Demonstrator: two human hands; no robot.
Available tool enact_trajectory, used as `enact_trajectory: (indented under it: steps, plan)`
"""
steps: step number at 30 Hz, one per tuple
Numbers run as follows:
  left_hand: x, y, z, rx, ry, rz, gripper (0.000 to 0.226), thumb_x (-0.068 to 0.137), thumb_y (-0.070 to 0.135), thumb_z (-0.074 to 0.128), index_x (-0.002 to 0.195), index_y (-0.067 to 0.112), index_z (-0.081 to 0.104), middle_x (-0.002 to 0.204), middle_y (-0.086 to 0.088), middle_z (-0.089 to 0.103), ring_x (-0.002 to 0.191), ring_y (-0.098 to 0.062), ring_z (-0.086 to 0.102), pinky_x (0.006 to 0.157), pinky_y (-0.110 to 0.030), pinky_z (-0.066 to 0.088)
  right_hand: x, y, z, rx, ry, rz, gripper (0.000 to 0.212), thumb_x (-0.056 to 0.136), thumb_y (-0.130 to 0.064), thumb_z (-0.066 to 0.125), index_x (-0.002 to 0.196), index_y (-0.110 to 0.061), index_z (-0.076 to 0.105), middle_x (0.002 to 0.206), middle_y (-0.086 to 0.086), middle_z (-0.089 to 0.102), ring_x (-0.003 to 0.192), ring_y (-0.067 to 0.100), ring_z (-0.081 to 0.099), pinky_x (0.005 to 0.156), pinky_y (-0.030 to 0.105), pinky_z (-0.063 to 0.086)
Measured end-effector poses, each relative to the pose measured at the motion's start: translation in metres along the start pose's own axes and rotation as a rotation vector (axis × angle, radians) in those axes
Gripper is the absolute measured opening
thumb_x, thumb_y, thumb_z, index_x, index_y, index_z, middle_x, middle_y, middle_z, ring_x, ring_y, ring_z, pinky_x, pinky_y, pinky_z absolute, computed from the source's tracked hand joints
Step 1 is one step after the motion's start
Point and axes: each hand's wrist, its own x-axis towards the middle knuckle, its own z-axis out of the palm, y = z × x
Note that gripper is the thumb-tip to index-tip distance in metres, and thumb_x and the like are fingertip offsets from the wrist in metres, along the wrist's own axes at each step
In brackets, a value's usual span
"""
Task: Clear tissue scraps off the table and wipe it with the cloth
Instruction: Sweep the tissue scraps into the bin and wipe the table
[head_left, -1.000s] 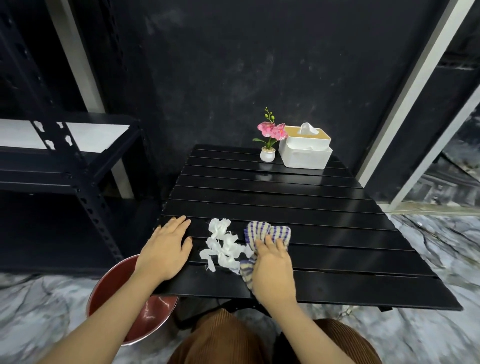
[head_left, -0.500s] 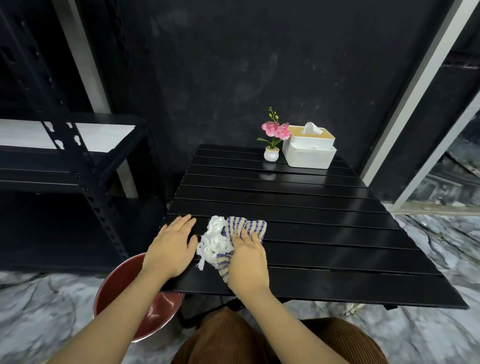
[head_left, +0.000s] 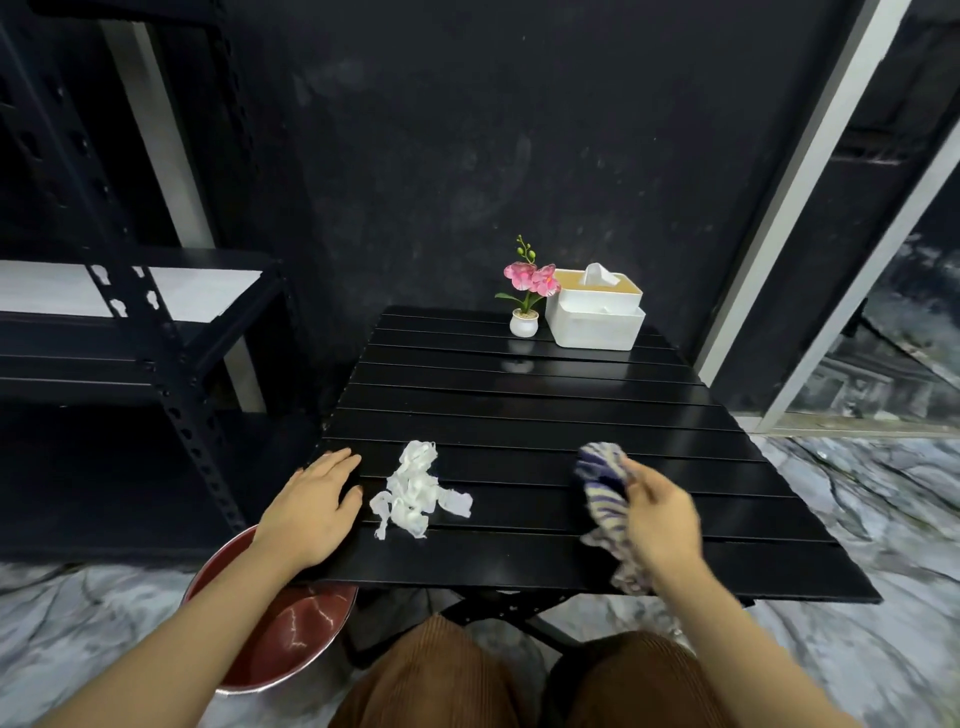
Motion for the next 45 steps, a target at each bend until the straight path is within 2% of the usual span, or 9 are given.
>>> enact_trajectory:
  steps: [2, 5, 7, 9, 11, 16, 22, 26, 45]
  plan:
    - [-0.006, -0.004, -0.001, 0.023, -0.004, 0.006, 0.051, 0.097, 0.028, 0.039, 0.145, 0.018, 0.029, 0.156, 0.002, 0.023, 0.146, -0.015, 0.015, 0.120, -0.035, 0.011, 0.009, 0.020, -0.034, -0.108, 0.053, 0.014, 0.032, 0.091, -0.006, 0.042, 0.114, -0.015, 0.063, 0.113, 0.023, 0.066, 0.090, 0.033, 0.061, 0.076, 0.030, 0.040]
    - [-0.014, -0.006, -0.003, 0.036, 0.003, 0.009, 0.050, 0.097, 0.029, 0.038, 0.145, 0.018, 0.029, 0.156, 0.002, 0.023, 0.146, -0.015, 0.014, 0.120, -0.035, 0.010, 0.015, 0.042, -0.073, -0.256, 0.095, 0.051, 0.035, 0.091, -0.006, 0.041, 0.120, -0.014, 0.059, 0.118, 0.028, 0.061, 0.099, 0.042, 0.059, 0.083, 0.039, 0.045]
    - [-0.018, -0.005, -0.003, 0.021, 0.011, 0.011, 0.050, 0.097, 0.028, 0.039, 0.145, 0.018, 0.029, 0.156, 0.002, 0.023, 0.146, -0.015, 0.014, 0.120, -0.034, 0.009, 0.016, 0.053, -0.089, -0.324, 0.083, 0.050, 0.035, 0.091, -0.006, 0.041, 0.121, -0.012, 0.058, 0.113, 0.029, 0.063, 0.096, 0.043, 0.059, 0.084, 0.042, 0.045]
    - [-0.020, -0.004, -0.002, -0.001, 0.022, 0.008, 0.050, 0.097, 0.027, 0.039, 0.145, 0.018, 0.029, 0.156, 0.002, 0.023, 0.146, -0.015, 0.014, 0.120, -0.033, 0.009, 0.015, 0.058, -0.095, -0.370, 0.042, 0.009, 0.033, 0.090, -0.006, 0.043, 0.119, -0.011, 0.059, 0.122, 0.025, 0.060, 0.107, 0.041, 0.056, 0.091, 0.041, 0.042]
    - [-0.021, -0.004, -0.001, -0.014, 0.036, 0.004, 0.050, 0.097, 0.027, 0.039, 0.145, 0.018, 0.029, 0.156, 0.002, 0.023, 0.146, -0.014, 0.014, 0.120, -0.033, 0.008, 0.016, 0.060, -0.091, -0.406, -0.027, -0.039, 0.033, 0.090, -0.004, 0.044, 0.120, -0.009, 0.058, 0.136, 0.018, 0.050, 0.125, 0.037, 0.044, 0.104, 0.042, 0.034]
    - [-0.021, -0.005, 0.002, -0.014, 0.054, 0.003, 0.050, 0.097, 0.027, 0.038, 0.145, 0.018, 0.029, 0.156, 0.003, 0.023, 0.146, -0.013, 0.014, 0.121, -0.032, 0.009, 0.016, 0.050, -0.062, -0.519, -0.142, -0.117, 0.039, 0.091, -0.004, 0.041, 0.128, -0.009, 0.049, 0.144, 0.018, 0.040, 0.138, 0.034, 0.025, 0.115, 0.040, 0.020]
    - [-0.022, -0.005, 0.002, -0.014, 0.059, 0.007, 0.051, 0.097, 0.028, 0.038, 0.145, 0.017, 0.028, 0.156, 0.002, 0.023, 0.146, -0.013, 0.014, 0.121, -0.031, 0.009, -0.007, 0.015, 0.007, -0.583, -0.257, -0.305, 0.043, 0.092, -0.008, 0.039, 0.135, -0.010, 0.041, 0.147, 0.015, 0.035, 0.139, 0.030, 0.025, 0.117, 0.033, 0.015]
    - [-0.022, -0.002, 0.002, -0.007, 0.064, 0.010, 0.051, 0.097, 0.029, 0.036, 0.146, 0.018, 0.027, 0.157, 0.003, 0.022, 0.146, -0.013, 0.014, 0.120, -0.030, 0.009, -0.026, -0.007, 0.043, -0.596, -0.321, -0.390, 0.047, 0.093, -0.011, 0.035, 0.140, -0.012, 0.032, 0.152, 0.011, 0.027, 0.142, 0.026, 0.017, 0.118, 0.031, 0.009]
    - [-0.020, -0.008, 0.003, -0.015, 0.074, 0.014, 0.051, 0.097, 0.031, 0.035, 0.146, 0.019, 0.026, 0.157, 0.004, 0.021, 0.146, -0.012, 0.013, 0.119, -0.029, 0.009, -0.063, -0.046, 0.131, -0.586, -0.435, -0.544, 0.052, 0.093, -0.019, 0.038, 0.143, -0.015, 0.022, 0.154, 0.004, 0.021, 0.144, 0.019, 0.010, 0.120, 0.034, 0.009]
